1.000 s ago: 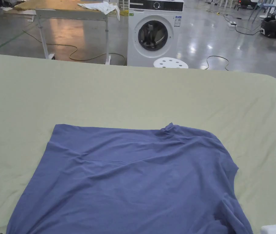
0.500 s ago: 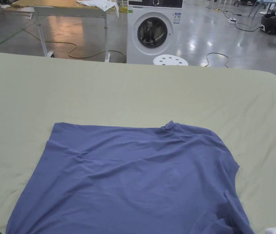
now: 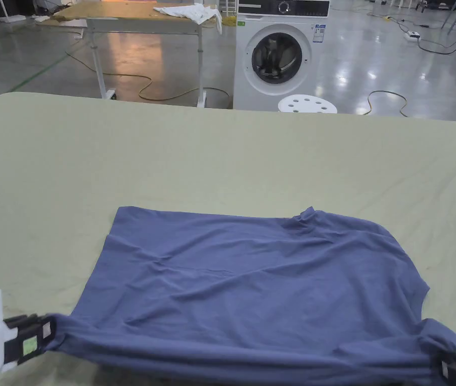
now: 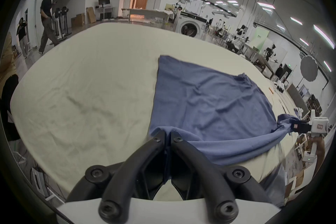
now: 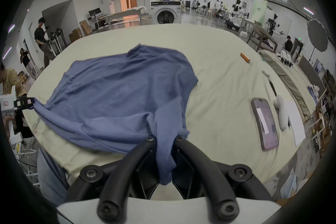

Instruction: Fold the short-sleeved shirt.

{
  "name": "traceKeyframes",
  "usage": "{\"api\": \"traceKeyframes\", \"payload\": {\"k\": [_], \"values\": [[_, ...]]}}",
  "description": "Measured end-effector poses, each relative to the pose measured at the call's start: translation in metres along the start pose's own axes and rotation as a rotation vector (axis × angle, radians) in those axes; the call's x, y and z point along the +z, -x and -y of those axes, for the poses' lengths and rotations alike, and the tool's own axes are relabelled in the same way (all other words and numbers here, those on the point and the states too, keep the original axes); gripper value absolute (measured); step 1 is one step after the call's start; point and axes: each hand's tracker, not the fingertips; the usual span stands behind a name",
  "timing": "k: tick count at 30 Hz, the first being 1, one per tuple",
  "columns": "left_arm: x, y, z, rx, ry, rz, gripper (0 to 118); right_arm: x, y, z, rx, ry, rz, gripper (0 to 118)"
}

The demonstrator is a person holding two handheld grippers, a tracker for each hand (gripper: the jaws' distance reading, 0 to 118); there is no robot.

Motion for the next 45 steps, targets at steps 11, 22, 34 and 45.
{"api": "traceKeyframes", "payload": {"k": [11,22,34,45], "values": [[-0.096,-0.015,-0.064,-0.1,0.038,-0.089,2,-0.102,0.0,-0.076,0.009,0.021,0.052,9],[-0.133,-0.013,-0.067,-0.08,0.118,-0.135,13,-0.135,0.003,-0.072,-0.005,0.021,0.095,37],[-0.06,-0.081,-0.069,-0.16,-0.367,-0.09,58,-0.065,0.059,-0.086,-0.016,-0.532,0.137,60],[-0.014,-0.104,-0.046,-0.188,-0.654,-0.158,0,-0.024,0.102,-0.069,-0.026,-0.772,0.163,1]]}}
